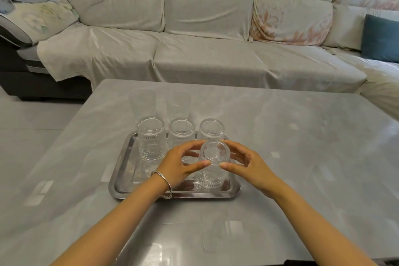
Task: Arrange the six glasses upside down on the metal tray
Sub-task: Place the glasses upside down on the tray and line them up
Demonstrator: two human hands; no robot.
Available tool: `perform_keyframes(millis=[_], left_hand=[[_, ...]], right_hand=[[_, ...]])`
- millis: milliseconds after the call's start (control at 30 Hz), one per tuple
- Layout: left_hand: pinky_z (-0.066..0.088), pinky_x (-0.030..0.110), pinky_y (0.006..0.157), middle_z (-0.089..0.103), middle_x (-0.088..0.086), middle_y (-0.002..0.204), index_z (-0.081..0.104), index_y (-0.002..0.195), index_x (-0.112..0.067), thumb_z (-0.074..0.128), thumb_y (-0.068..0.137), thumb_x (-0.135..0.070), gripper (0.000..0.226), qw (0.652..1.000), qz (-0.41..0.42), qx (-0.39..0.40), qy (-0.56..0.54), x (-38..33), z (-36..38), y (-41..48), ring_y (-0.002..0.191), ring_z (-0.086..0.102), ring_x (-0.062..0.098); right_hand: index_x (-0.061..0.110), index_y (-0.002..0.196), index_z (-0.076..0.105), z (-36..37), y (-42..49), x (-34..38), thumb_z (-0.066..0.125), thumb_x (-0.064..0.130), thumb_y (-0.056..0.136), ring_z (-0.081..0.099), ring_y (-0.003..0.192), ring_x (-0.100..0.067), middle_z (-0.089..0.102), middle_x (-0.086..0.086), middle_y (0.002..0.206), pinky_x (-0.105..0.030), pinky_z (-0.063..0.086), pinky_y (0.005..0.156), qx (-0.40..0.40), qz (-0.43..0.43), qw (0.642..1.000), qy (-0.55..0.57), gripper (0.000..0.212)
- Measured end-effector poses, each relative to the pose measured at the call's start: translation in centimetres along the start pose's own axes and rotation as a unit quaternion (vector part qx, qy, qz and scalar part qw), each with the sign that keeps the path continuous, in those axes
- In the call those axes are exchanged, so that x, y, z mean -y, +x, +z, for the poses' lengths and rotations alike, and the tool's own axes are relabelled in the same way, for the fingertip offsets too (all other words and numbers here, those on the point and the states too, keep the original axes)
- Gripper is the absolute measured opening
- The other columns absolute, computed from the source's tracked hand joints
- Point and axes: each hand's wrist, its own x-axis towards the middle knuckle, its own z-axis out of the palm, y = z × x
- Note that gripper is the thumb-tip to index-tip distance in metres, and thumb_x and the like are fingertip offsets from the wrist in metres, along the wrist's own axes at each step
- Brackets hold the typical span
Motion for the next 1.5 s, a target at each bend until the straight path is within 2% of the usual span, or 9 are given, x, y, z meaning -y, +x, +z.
perform_keyframes(millis=[167, 400, 533, 700, 800, 933, 1167, 1300, 1500], left_hand=[[0.053, 0.016, 0.075, 0.061, -0.022, 0.112, 0.051, 0.109, -0.055, 0.065, 0.061, -0.062, 0.051, 1.000, 0.000, 0.008, 0.001, 0.3, 0.0, 0.0, 0.102, 0.061, 0.004], [0.050, 0.009, 0.071, 0.059, -0.025, 0.111, 0.050, 0.108, -0.055, 0.065, 0.061, -0.061, 0.049, 1.000, -0.002, 0.020, -0.006, 0.1, 0.0, 0.1, 0.103, 0.059, 0.002], [0.052, 0.013, 0.075, 0.060, -0.017, 0.113, 0.052, 0.113, -0.044, 0.067, 0.065, -0.051, 0.051, 0.999, -0.001, 0.031, 0.005, -0.4, -0.4, 0.2, 0.105, 0.059, 0.007], [0.054, 0.018, 0.079, 0.064, -0.014, 0.109, 0.057, 0.113, -0.033, 0.063, 0.066, -0.054, 0.052, 0.999, 0.032, 0.013, 0.022, -2.4, -3.6, 0.4, 0.097, 0.063, 0.004], [0.053, 0.016, 0.076, 0.065, -0.011, 0.105, 0.059, 0.110, -0.030, 0.063, 0.068, -0.050, 0.046, 0.998, 0.053, -0.017, 0.029, -3.8, -6.7, 1.3, 0.092, 0.064, 0.002], [0.054, 0.017, 0.076, 0.066, -0.011, 0.103, 0.060, 0.111, -0.026, 0.062, 0.068, -0.051, 0.050, 0.995, 0.056, -0.053, 0.060, -4.6, -10.8, 3.1, 0.093, 0.065, 0.004], [0.047, 0.029, 0.092, 0.064, -0.004, 0.110, 0.059, 0.112, -0.024, 0.067, 0.077, -0.037, 0.039, 0.987, 0.031, -0.115, 0.109, -2.2, -15.3, 7.7, 0.107, 0.058, 0.013], [0.035, 0.028, 0.102, 0.057, -0.004, 0.128, 0.056, 0.121, -0.025, 0.065, 0.077, -0.044, 0.049, 0.978, 0.016, -0.122, 0.171, 0.4, -16.7, 9.9, 0.121, 0.048, 0.013], [0.031, 0.041, 0.110, 0.050, 0.001, 0.137, 0.050, 0.128, -0.021, 0.065, 0.077, -0.045, 0.058, 0.969, -0.012, -0.133, 0.206, 3.8, -17.4, 12.8, 0.131, 0.039, 0.020]], right_hand=[[0.045, 0.116, 0.058, 0.0, 0.2, -0.4, 0.078, 0.037, 0.066, 0.056, 0.116, 0.002, 0.064, 0.024, 0.119, -0.017, 0.048, 0.091, 0.000, 0.012, 1.000, -0.003, 0.054], [0.052, 0.113, 0.057, 0.0, -0.1, -0.3, 0.078, 0.040, 0.066, 0.055, 0.113, 0.009, 0.062, 0.032, 0.116, -0.010, 0.048, 0.080, 0.009, 0.021, 1.000, 0.005, 0.053], [0.046, 0.117, 0.056, -0.1, -0.2, -0.1, 0.079, 0.039, 0.065, 0.055, 0.113, 0.007, 0.062, 0.025, 0.120, -0.012, 0.049, 0.083, 0.008, 0.021, 1.000, 0.001, 0.057], [0.025, 0.124, 0.055, -1.1, -0.3, 1.2, 0.076, 0.029, 0.068, 0.062, 0.110, -0.006, 0.062, 0.008, 0.125, -0.020, 0.052, 0.085, -0.047, -0.020, 0.999, 0.004, 0.060], [0.026, 0.119, 0.058, -1.8, 0.9, 3.3, 0.073, 0.031, 0.070, 0.063, 0.108, -0.005, 0.064, 0.009, 0.121, -0.016, 0.052, 0.080, -0.056, -0.058, 0.997, -0.012, 0.051], [0.031, 0.117, 0.058, -1.8, 4.5, 6.3, 0.072, 0.038, 0.068, 0.062, 0.108, -0.004, 0.062, 0.011, 0.122, -0.018, 0.052, 0.083, -0.047, -0.083, 0.995, -0.042, 0.051], [0.029, 0.125, 0.052, -0.1, 13.2, 7.9, 0.072, 0.045, 0.067, 0.056, 0.116, -0.005, 0.056, 0.011, 0.130, -0.017, 0.050, 0.086, -0.024, -0.075, 0.995, -0.068, 0.063], [0.034, 0.131, 0.046, 1.4, 17.7, 6.7, 0.075, 0.046, 0.069, 0.044, 0.123, -0.007, 0.046, 0.012, 0.138, -0.025, 0.040, 0.097, -0.001, -0.055, 0.992, -0.111, 0.070], [0.032, 0.140, 0.035, 3.4, 22.5, 4.5, 0.079, 0.046, 0.067, 0.031, 0.137, -0.018, 0.032, 0.007, 0.151, -0.031, 0.034, 0.100, 0.016, -0.008, 0.990, -0.143, 0.086]])
